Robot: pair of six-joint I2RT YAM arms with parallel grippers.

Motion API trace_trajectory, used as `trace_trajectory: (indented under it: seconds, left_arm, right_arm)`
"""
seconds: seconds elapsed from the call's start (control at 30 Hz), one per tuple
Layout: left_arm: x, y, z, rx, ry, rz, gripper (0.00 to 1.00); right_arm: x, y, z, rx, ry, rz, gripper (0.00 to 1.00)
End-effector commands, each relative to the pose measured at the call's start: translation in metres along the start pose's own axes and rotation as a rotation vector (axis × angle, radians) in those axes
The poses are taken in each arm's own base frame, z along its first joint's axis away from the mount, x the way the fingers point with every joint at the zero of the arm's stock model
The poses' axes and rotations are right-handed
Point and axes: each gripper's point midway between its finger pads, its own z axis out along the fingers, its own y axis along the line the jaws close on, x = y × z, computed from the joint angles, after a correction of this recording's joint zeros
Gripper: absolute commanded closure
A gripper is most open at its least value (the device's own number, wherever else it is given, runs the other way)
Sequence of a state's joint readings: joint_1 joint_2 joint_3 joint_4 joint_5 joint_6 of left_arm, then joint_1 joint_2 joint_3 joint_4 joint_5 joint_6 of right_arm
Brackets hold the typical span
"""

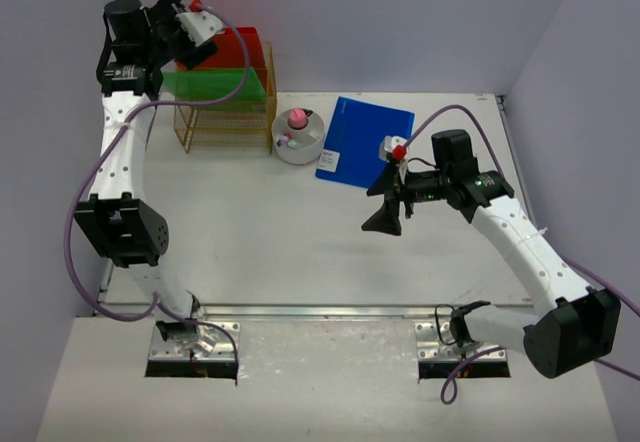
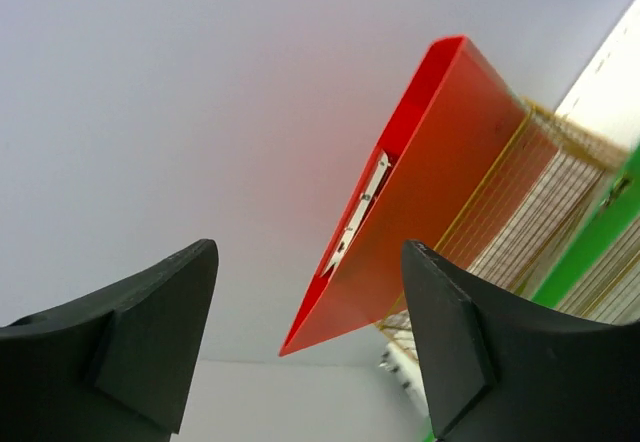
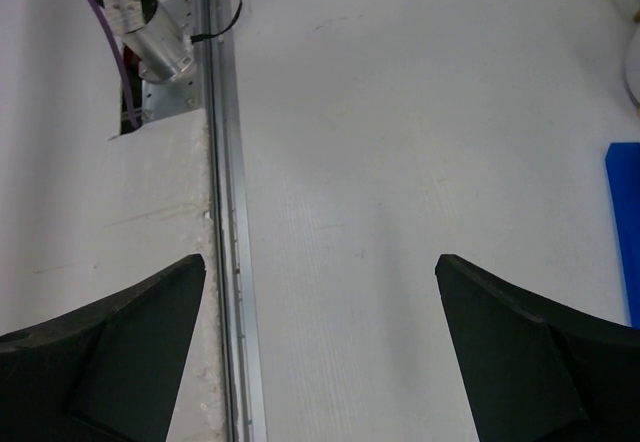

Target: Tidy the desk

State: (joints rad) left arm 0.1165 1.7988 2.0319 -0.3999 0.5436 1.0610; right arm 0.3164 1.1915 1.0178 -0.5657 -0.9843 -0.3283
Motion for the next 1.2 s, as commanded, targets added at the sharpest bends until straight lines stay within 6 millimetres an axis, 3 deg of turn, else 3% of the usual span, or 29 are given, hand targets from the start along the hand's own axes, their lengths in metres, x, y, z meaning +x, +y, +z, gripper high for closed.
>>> trace_trajectory:
  seconds: [0.0,0.03,0.13,0.27,0.4,0.5,0.57,0.67,0.73,0.9,1.17]
  left_arm:
    - [-0.08,0.04,-0.059,-0.188,-0.172,-0.309,0.24]
    - [-0.078,0.03,-0.062,-0.175,-0.168,-0.346,0.24]
    - [-0.103,0.004,-0.104,-0.153,-0.207,-0.429,0.22]
    - [-0.096,-0.057,-0.129,-0.005,-0.132,-0.55,0.27]
    - [-0.074,-0.164,-0.148,0.266,-0.023,-0.821,0.42]
    - [-0.077,-0.241,-0.173,0.38,-0.024,-1.076,0.45]
    - [-0.082,-0.272,-0.182,0.387,-0.043,-1.193,0.45]
    - [-0.095,-0.298,-0.19,0.378,-0.088,-1.284,0.42]
    - [-0.092,-0.318,-0.188,0.376,-0.079,-1.331,0.4]
    - [-0.048,-0.373,-0.15,0.373,0.102,-1.448,0.42]
    - [-0.049,-0.414,-0.077,0.381,0.07,-1.515,0.41]
  right_arm:
    - [0.001,-0.049,-0.009,0.273,0.03,0.082,0.01]
    - [0.007,-0.057,-0.01,0.322,0.036,0.145,0.01]
    - [0.029,-0.1,-0.035,0.553,0.028,0.328,0.01]
    - [0.043,-0.139,-0.056,0.712,-0.013,0.532,0.01]
    - [0.06,-0.173,-0.073,0.86,-0.001,0.63,0.01]
    - [0.083,-0.183,-0.073,0.862,-0.03,0.798,0.05]
    - [0.097,-0.187,-0.07,0.84,-0.05,0.916,0.08]
    - [0.106,-0.199,-0.074,0.824,-0.105,1.042,0.11]
    - [0.109,-0.206,-0.073,0.811,-0.129,1.082,0.11]
    - [0.123,-0.218,-0.065,0.771,-0.161,1.166,0.14]
    - [0.145,-0.231,-0.05,0.739,-0.175,1.219,0.19]
